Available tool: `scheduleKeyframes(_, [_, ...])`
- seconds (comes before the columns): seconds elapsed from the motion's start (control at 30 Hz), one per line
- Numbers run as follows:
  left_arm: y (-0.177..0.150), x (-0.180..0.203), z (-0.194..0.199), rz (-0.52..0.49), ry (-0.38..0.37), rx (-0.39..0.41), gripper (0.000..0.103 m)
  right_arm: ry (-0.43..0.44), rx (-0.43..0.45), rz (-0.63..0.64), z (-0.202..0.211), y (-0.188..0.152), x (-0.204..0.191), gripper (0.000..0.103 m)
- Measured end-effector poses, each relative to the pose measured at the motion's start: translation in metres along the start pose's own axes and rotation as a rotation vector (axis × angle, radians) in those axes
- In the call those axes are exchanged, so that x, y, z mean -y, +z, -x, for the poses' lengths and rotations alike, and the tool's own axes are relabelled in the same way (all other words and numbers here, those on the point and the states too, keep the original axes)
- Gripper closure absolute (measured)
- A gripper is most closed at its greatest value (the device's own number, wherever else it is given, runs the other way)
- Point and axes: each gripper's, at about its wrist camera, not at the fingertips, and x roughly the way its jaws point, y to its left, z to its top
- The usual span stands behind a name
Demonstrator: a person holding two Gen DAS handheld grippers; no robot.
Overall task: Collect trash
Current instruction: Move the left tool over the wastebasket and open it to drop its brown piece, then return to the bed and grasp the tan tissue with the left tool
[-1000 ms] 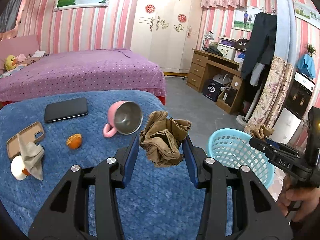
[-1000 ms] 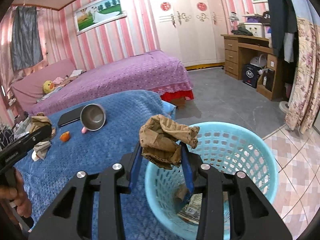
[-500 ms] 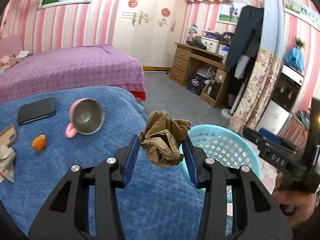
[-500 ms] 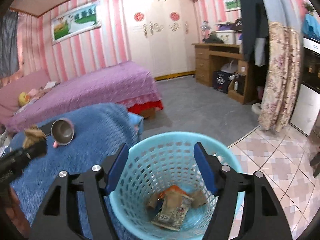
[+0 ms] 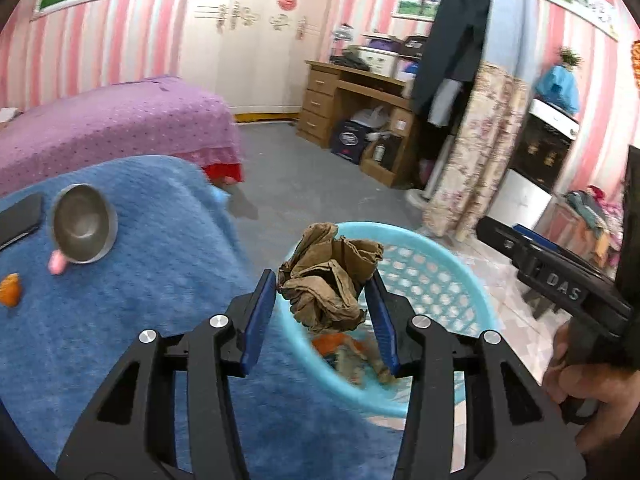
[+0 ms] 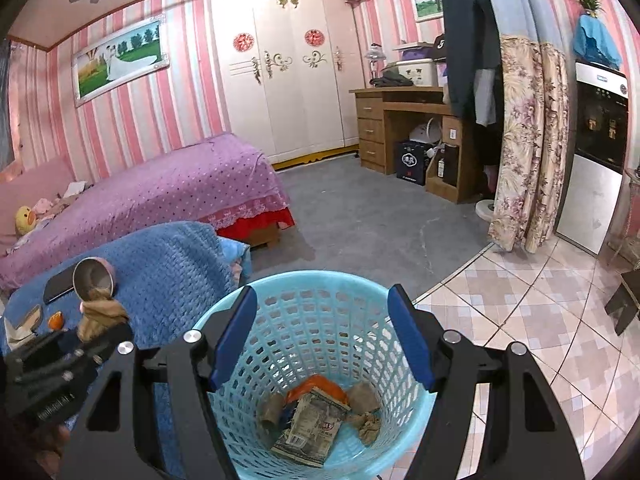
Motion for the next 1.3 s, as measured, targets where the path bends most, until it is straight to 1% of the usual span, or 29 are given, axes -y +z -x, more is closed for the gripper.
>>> scheduleKeyframes(0.03, [0.0,0.002,-0.003,-0.002,-0.032,-0.004,0.04,-0.01,0.003,-0.003,0.0,0.0,0.002,0.036])
scheduleKeyframes(0.07, [0.0,0.006,-0.005,-0.007,-0.062,0.005,0.018,-0.018,0.006,-0.002,-0.001,0.0,0.002,0.036])
scheduleKeyframes(0.1, [-0.001,0.008,-0.005,-0.015,-0.047,0.021,0.011,-0.028,0.01,0.0,0.0,0.001,0.001,0.036])
scheduleKeyframes(0.13, [-0.001,0.009,-0.004,-0.025,-0.016,0.037,0.009,-0.031,0.013,0.0,-0.001,0.002,0.0,0.036])
scheduleKeyframes(0.17, [-0.001,0.009,-0.003,-0.033,0.006,0.04,0.009,-0.03,0.016,-0.003,0.0,0.003,-0.001,0.036])
scheduleKeyframes(0.23, [0.001,-0.001,0.003,-0.021,0.025,0.042,0.009,-0.01,0.016,0.002,0.0,0.005,-0.006,0.036])
scheduleKeyframes(0.33, [0.003,-0.019,0.023,-0.009,0.103,0.055,0.009,0.048,0.02,0.038,0.003,0.004,-0.024,0.036])
scheduleKeyframes(0.37, [0.004,-0.03,0.035,-0.008,0.153,0.068,0.009,0.071,0.017,0.05,0.004,0.004,-0.03,0.036])
scheduleKeyframes(0.43, [0.005,-0.048,0.052,-0.001,0.226,0.074,0.009,0.103,0.021,0.073,0.006,0.003,-0.046,0.036])
scheduleKeyframes(0.47, [0.003,-0.063,0.066,0.012,0.282,0.082,0.009,0.116,0.02,0.072,0.006,0.003,-0.051,0.036])
scheduleKeyframes(0.53, [0.001,-0.085,0.084,0.04,0.323,0.086,0.009,0.16,-0.002,0.059,0.004,0.002,-0.064,0.036])
scheduleKeyframes(0.57, [-0.002,-0.102,0.098,0.06,0.362,0.088,0.009,0.173,-0.01,0.063,0.002,0.001,-0.071,0.036])
scheduleKeyframes(0.63, [-0.005,-0.122,0.115,0.067,0.426,0.093,0.009,0.205,-0.011,0.089,0.004,-0.002,-0.091,0.036])
scheduleKeyframes(0.67, [-0.009,-0.137,0.128,0.066,0.488,0.101,0.009,0.217,-0.009,0.1,0.007,-0.003,-0.1,0.036])
scheduleKeyframes(0.77, [-0.014,-0.171,0.157,0.09,0.582,0.113,0.009,0.257,0.002,0.15,0.015,-0.01,-0.136,0.036])
scheduleKeyframes(0.87, [-0.022,-0.205,0.187,0.165,0.609,0.126,0.009,0.298,-0.008,0.183,0.019,-0.017,-0.167,0.036])
scheduleKeyframes(0.93, [-0.027,-0.219,0.199,0.197,0.616,0.126,0.009,0.327,-0.015,0.197,0.02,-0.02,-0.184,0.036])
scheduleKeyframes(0.97, [-0.032,-0.229,0.207,0.208,0.632,0.121,0.009,0.338,-0.017,0.205,0.023,-0.023,-0.193,0.036])
scheduleKeyframes(1.07, [-0.038,-0.245,0.214,0.222,0.672,0.104,0.009,0.369,-0.021,0.247,0.03,-0.032,-0.219,0.036])
scheduleKeyframes(1.13, [-0.042,-0.257,0.217,0.241,0.679,0.095,0.009,0.377,-0.021,0.26,0.032,-0.035,-0.228,0.036])
scheduleKeyframes(1.3, [-0.058,-0.282,0.221,0.291,0.659,0.071,0.009,0.388,-0.047,0.256,0.027,-0.037,-0.241,0.036])
